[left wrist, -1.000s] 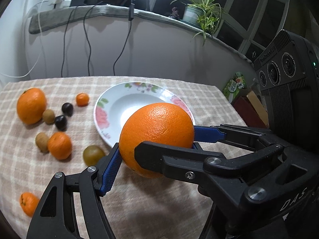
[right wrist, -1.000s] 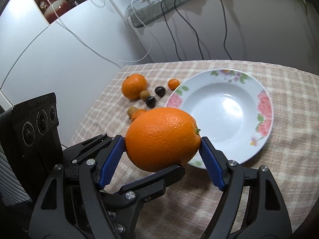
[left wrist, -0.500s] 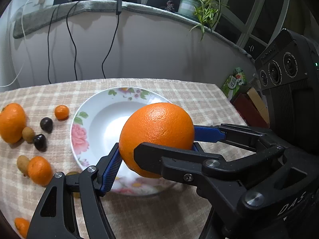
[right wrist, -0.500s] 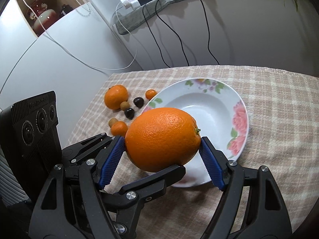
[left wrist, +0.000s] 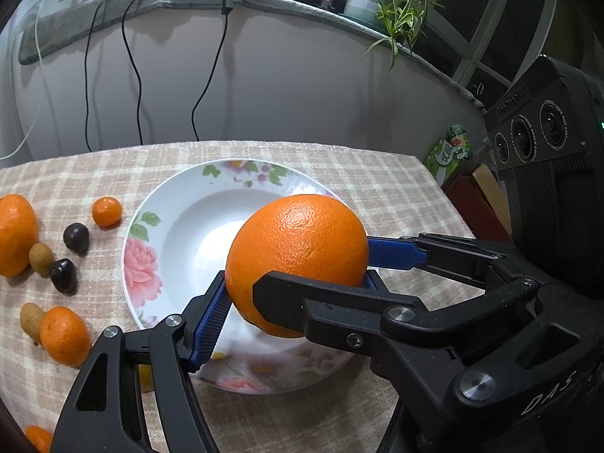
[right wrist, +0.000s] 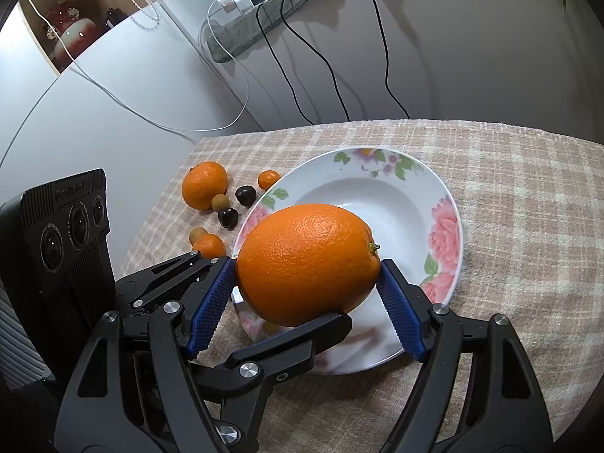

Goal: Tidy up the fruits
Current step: 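Carry the large orange over the white plate and lower it in, then open both grippers and withdraw them from the orange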

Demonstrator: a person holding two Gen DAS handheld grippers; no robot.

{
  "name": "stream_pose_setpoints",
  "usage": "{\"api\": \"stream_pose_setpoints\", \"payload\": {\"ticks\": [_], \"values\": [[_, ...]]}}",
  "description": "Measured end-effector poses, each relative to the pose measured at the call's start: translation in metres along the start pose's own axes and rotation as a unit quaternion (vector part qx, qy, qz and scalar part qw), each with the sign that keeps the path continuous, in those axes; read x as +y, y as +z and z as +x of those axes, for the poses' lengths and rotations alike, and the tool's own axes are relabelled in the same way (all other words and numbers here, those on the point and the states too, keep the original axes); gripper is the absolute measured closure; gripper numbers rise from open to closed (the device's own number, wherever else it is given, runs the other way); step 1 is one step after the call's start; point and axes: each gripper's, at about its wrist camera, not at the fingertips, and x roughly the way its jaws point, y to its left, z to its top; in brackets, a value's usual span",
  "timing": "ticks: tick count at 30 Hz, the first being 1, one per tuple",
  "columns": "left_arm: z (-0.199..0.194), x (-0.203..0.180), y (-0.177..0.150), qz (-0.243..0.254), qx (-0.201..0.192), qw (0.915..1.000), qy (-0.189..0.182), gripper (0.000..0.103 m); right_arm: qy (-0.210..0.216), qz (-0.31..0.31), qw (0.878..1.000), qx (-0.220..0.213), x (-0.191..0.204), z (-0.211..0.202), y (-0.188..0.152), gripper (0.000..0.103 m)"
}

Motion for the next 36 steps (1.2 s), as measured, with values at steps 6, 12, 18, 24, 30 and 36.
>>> {"api": "stream_pose_setpoints", "payload": {"ticks": [6,12,18,24,30,36], "values": [[0.002,0.001,0.0,0.001,0.005,1.0,0.003,0.033,-0.003,0.0,1.0,0.004,0.001,0.003,-0.001,0.023],[0.007,-0.003,-0.001,0.011,0.01,0.9998,0.015,0.032,-0.008,-0.001,1.0,0.01,0.0,0.006,-0.002,0.023],[0.011,-0.002,0.0,0.012,0.006,0.9991,0.04,0.028,-0.015,-0.004,1.0,0.001,-0.001,0.003,-0.002,0.023],[0.001,0.002,0.004,0.011,-0.01,0.9985,0.053,0.023,-0.027,-0.01,0.999,-0.015,0.0,-0.008,0.004,0.017],[-0.004,0.006,0.004,0.009,-0.019,0.9981,0.058,0.023,-0.028,-0.003,0.999,-0.023,0.0,-0.013,0.003,0.017],[-0.013,0.007,0.002,0.007,-0.027,0.9979,0.058,0.023,-0.033,-0.003,0.999,-0.029,0.003,-0.02,0.0,0.017]]}}
